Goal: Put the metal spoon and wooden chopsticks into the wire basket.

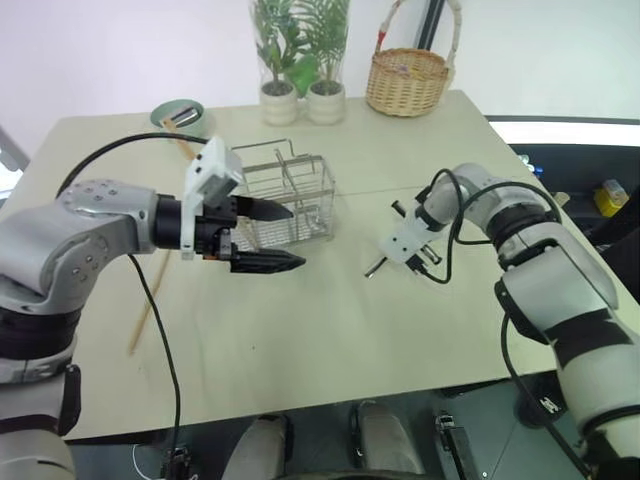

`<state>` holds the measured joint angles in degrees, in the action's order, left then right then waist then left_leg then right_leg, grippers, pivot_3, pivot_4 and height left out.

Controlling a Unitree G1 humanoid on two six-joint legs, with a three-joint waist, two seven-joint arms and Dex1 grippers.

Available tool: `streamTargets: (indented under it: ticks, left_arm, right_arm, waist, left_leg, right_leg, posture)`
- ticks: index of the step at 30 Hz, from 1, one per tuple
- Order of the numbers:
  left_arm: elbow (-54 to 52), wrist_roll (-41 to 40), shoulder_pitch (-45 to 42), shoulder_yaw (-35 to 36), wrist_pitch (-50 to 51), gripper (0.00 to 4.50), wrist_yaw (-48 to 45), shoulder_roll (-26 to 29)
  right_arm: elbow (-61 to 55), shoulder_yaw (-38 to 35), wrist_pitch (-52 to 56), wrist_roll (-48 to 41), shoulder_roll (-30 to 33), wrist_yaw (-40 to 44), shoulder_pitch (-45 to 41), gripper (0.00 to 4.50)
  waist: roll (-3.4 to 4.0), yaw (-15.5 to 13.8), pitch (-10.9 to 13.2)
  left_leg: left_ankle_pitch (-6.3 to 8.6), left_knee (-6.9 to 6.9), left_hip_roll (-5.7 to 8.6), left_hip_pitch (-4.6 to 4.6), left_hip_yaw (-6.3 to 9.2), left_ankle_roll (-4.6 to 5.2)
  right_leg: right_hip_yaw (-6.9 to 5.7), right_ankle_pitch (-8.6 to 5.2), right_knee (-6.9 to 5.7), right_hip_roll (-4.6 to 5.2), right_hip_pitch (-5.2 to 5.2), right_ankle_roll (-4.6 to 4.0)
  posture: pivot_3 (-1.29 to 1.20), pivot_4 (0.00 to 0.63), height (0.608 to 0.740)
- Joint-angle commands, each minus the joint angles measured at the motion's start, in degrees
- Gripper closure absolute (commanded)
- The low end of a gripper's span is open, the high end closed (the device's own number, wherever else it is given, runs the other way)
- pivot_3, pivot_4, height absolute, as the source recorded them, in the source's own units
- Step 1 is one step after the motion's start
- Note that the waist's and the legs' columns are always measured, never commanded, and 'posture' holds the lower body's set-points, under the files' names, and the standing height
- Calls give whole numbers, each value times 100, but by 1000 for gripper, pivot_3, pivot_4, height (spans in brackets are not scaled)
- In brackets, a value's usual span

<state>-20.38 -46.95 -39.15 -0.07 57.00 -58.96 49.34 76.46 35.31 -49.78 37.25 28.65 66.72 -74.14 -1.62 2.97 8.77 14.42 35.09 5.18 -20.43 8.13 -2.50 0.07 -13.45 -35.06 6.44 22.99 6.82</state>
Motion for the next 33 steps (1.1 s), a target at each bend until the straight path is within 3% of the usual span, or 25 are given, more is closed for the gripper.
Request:
streamTargets:
  ticks: [1,5,11,16,20,23,28,33]
  left_arm:
    - [64,13,-218,108,-119,0,-23,-8]
    - [158,105,-257,70,-238,0,-54,-34]
    - [298,198,-183,313,-430,0,-83,108]
    - [322,168,108,946,-514,0,49,403]
    - [307,116,263,1427,-512,0,249,548]
    - [312,99,360,1657,-500,0,365,593]
    - [310,102,465,1753,-549,0,452,613]
    - [249,74,549,1788,-580,0,516,606]
  right_arm:
    - [-44,-117,-70,-138,72,113,102,4452]
    - [-121,-367,36,-385,165,-10,153,4452]
    - [-593,-1524,231,-1895,425,945,281,4452]
    - [-3256,-2911,2954,-4120,645,1658,1066,4452]
    - [-5853,-3688,5792,-5346,618,576,1764,4452]
    - [-7052,-4028,7227,-5950,269,-481,1879,4452]
    - [-7930,-4177,8297,-6525,-488,-1746,1790,4452]
    - [-7932,-3913,8308,-6467,-1086,-2308,1872,4452]
  waist:
    - [0,-6,0]
    - [-1,-29,0]
    - [3,-28,8]
    - [3,-27,10]
    - [3,-103,9]
    - [4,-122,9]
    - [1,-155,6]
    - [0,-222,6]
  left_leg:
    - [0,0,0,0,0,0]
    - [1,2,1,0,0,-1]
    - [1,2,0,-4,-1,-1]
    - [4,-1,-5,-5,2,1]
    - [30,7,-2,-18,6,39]
    - [32,9,-1,-26,5,42]
    - [33,4,-5,-21,2,42]
    - [32,6,-2,-26,-2,43]
  right_leg:
    - [0,0,0,0,0,0]
    - [0,0,1,1,-3,0]
    - [0,0,2,1,-1,0]
    - [1,0,2,0,1,1]
    - [0,0,2,4,10,0]
    - [1,0,2,8,20,0]
    - [0,0,1,8,21,0]
    - [0,1,1,9,26,0]
  posture:
    - [0,150,700]
    - [0,150,700]
    - [0,150,700]
    - [0,150,700]
    - [0,150,700]
    - [0,150,700]
    - [0,150,700]
    - [0,150,700]
